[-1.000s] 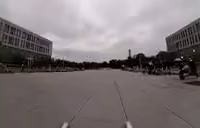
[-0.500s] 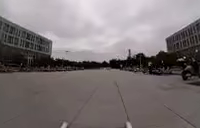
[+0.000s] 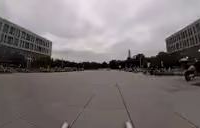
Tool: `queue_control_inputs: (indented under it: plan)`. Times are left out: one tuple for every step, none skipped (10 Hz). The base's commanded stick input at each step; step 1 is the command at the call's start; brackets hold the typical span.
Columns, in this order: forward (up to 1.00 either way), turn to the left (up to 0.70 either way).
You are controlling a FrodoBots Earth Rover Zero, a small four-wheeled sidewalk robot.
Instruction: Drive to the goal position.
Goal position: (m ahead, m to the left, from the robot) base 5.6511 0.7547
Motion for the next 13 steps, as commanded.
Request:
queue_control_inputs:
  plan:
    - [0.45,0.00]
    - [0.45,0.00]
    - [0.45,0.00]
    - [0.45,0.00]
    - [0.45,0.00]
    - [0.45,0.00]
    - [0.45,0.00]
    - [0.45,0.00]
    - [0.45,0.00]
    - [0.45,0.00]
    - [0.45,0.00]
    - [0.45,0.00]
    - [0.45,0.00]
